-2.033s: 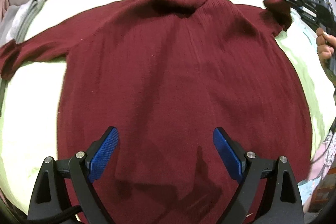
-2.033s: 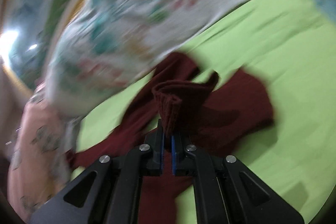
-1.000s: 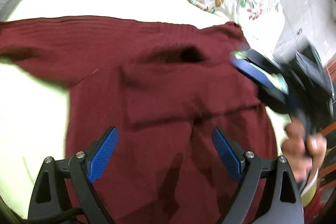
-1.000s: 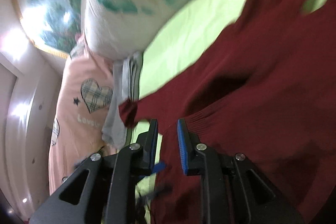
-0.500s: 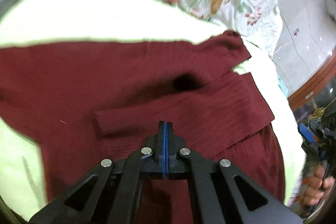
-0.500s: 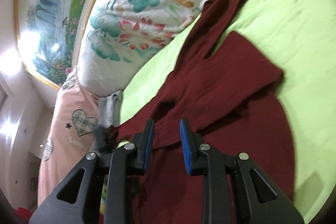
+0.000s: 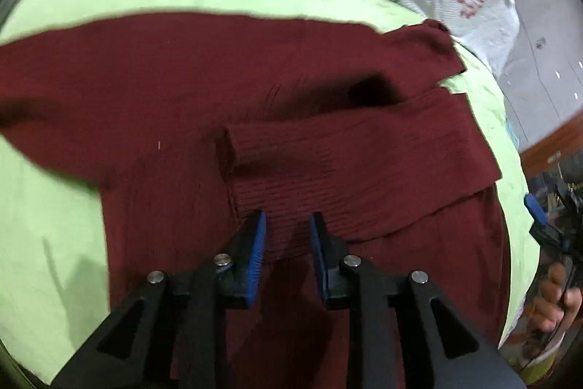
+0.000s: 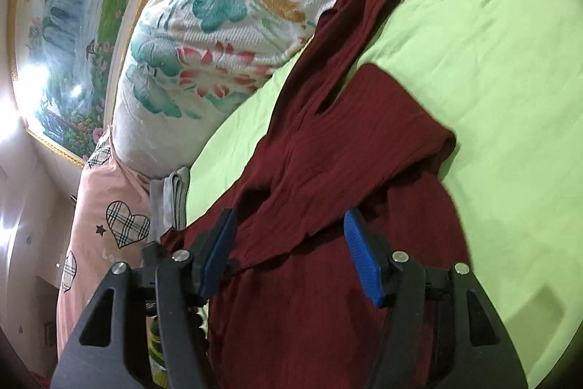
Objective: Fold large clothes
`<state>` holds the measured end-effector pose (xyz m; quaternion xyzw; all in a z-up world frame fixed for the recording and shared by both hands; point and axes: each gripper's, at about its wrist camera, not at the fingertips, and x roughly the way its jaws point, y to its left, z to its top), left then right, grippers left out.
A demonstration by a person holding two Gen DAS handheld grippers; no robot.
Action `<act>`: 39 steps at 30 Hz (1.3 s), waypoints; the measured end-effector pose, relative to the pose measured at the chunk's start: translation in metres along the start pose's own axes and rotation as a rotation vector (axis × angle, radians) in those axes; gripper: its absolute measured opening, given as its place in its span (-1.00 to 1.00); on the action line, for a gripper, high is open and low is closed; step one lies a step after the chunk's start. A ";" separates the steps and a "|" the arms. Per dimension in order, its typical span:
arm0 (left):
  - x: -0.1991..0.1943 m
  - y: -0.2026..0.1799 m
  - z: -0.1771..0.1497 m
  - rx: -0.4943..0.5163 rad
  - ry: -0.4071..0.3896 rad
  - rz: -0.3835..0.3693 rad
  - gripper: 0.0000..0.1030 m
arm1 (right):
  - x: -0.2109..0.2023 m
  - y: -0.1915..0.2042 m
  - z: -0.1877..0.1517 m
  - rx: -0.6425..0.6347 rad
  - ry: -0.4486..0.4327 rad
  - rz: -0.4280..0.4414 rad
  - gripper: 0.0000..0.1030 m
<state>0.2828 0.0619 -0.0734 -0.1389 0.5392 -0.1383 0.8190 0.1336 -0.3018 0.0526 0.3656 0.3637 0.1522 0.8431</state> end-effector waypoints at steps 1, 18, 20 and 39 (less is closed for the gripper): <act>0.000 0.001 0.000 -0.019 -0.006 -0.009 -0.48 | 0.000 0.001 -0.002 -0.007 0.004 0.000 0.21; -0.018 -0.013 0.002 0.016 -0.132 -0.077 -1.00 | -0.001 0.002 -0.008 -0.029 0.008 -0.023 0.21; -0.015 -0.007 -0.006 -0.028 -0.048 -0.109 -1.00 | -0.002 0.000 -0.008 -0.018 0.004 -0.021 0.22; -0.034 0.010 0.016 -0.179 -0.279 -0.068 -0.95 | -0.013 -0.007 0.006 -0.016 -0.035 -0.082 0.21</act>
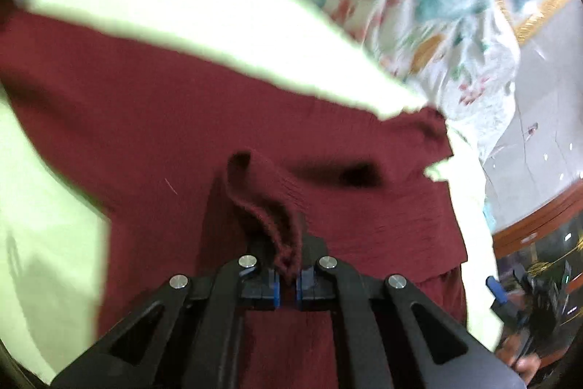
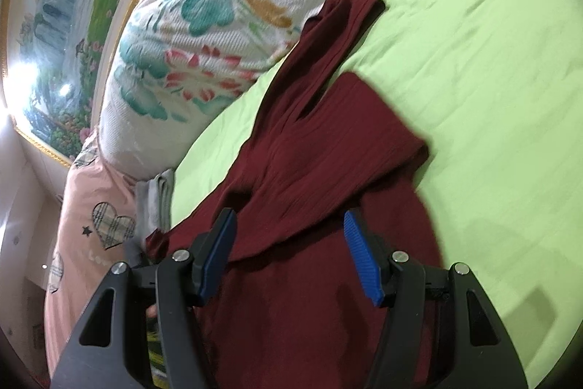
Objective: Fold large clothes
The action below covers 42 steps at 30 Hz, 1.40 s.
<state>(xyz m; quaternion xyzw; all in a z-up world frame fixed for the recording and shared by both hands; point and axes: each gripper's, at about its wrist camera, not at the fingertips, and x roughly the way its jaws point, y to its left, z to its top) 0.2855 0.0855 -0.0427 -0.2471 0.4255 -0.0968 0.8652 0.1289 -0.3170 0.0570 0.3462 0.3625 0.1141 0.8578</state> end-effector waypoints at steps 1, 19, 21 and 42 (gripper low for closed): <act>-0.005 0.003 0.003 0.002 -0.017 0.012 -0.95 | -0.001 -0.002 0.006 -0.007 -0.006 -0.015 0.21; -0.009 0.025 0.008 0.016 0.002 0.074 -0.94 | 0.125 -0.047 0.064 0.022 0.255 -0.066 -0.83; -0.009 0.014 0.008 0.046 0.001 0.037 -0.94 | 0.082 -0.034 0.068 -0.025 0.106 -0.022 -0.84; 0.037 -0.006 -0.005 0.207 0.058 0.087 -0.91 | 0.055 -0.003 0.023 -0.300 0.078 -0.328 -0.39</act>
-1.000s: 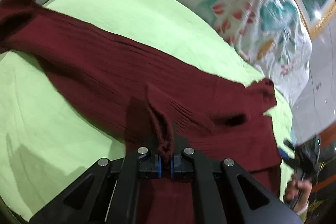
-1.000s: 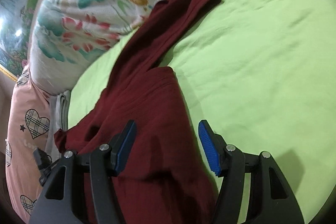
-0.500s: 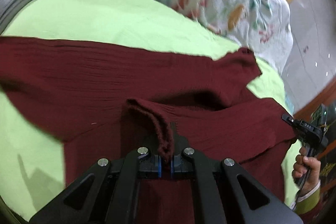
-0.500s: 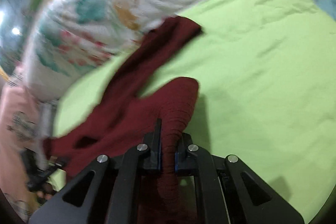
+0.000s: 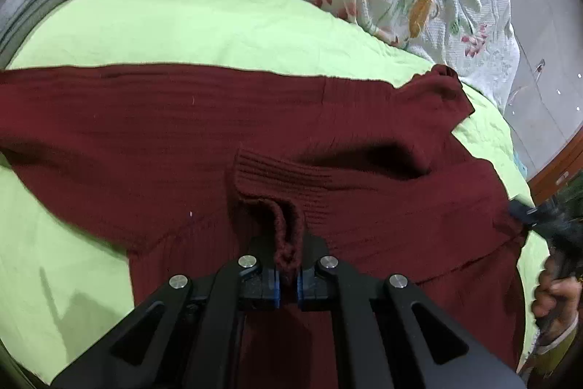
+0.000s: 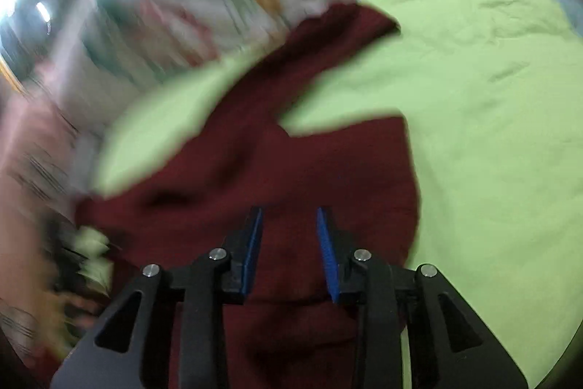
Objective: Fold large clothes
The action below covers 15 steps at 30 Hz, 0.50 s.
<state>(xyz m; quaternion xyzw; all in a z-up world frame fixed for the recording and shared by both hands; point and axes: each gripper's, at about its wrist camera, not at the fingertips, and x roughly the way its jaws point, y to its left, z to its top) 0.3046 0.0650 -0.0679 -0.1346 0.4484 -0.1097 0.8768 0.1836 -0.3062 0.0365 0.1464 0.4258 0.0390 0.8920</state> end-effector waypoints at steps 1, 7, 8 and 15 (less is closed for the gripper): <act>-0.002 0.001 -0.001 0.002 -0.002 -0.006 -0.90 | 0.010 -0.004 -0.003 0.004 0.032 -0.094 -0.39; -0.025 0.028 -0.008 -0.034 -0.026 0.039 -0.76 | -0.017 -0.018 -0.009 0.117 0.002 0.020 -0.29; -0.033 0.035 -0.008 -0.054 -0.040 0.044 -0.61 | -0.027 -0.012 -0.011 0.107 -0.022 0.072 -0.12; -0.088 0.091 0.011 -0.140 -0.154 0.264 0.19 | -0.043 0.045 -0.042 0.066 -0.024 0.302 0.09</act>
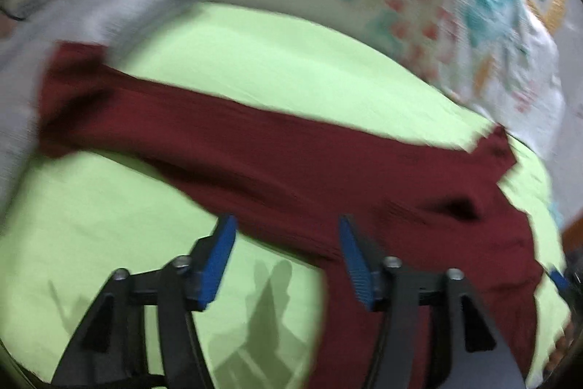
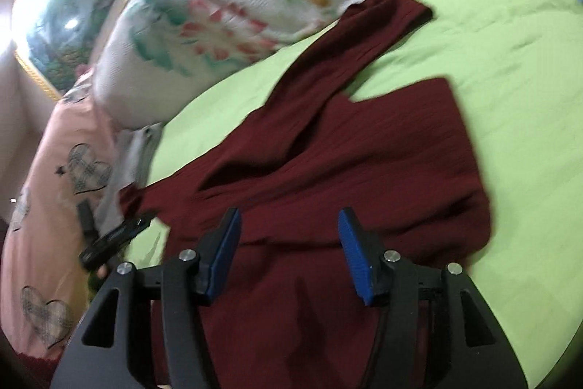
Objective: Fold large clothes
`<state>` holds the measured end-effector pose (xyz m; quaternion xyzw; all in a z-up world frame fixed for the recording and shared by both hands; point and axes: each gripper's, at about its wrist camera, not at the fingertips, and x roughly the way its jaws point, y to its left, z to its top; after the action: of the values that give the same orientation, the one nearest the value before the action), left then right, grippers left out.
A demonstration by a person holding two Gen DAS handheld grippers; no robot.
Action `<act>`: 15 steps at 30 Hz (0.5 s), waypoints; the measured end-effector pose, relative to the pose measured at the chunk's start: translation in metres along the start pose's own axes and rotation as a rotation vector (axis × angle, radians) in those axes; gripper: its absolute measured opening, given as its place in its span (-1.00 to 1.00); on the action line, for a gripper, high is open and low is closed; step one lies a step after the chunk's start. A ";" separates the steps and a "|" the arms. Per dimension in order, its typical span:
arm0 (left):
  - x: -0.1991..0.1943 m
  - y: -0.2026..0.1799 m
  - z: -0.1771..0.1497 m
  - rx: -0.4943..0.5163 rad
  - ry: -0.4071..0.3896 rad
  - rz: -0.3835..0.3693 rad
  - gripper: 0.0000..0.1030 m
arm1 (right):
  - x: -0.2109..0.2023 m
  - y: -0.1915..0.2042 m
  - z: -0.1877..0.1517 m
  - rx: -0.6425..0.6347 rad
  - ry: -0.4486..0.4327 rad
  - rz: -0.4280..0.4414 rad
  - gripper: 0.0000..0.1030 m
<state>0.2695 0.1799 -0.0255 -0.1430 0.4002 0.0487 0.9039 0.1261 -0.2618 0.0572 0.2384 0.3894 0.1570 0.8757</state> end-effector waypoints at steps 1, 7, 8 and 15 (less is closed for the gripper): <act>-0.003 0.010 0.007 -0.008 -0.017 0.044 0.22 | 0.003 0.003 -0.005 0.011 0.014 0.024 0.09; 0.010 0.067 0.050 0.066 -0.064 0.517 0.55 | 0.023 0.012 -0.019 0.070 0.072 0.072 0.09; 0.019 0.075 0.056 0.098 -0.056 0.597 0.55 | 0.025 0.013 -0.021 0.076 0.076 0.070 0.09; 0.076 0.138 0.083 0.126 0.047 0.809 0.05 | 0.032 0.014 -0.026 0.101 0.097 0.046 0.09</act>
<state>0.3521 0.3345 -0.0586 0.0804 0.4470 0.3723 0.8094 0.1260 -0.2277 0.0306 0.2831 0.4331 0.1685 0.8390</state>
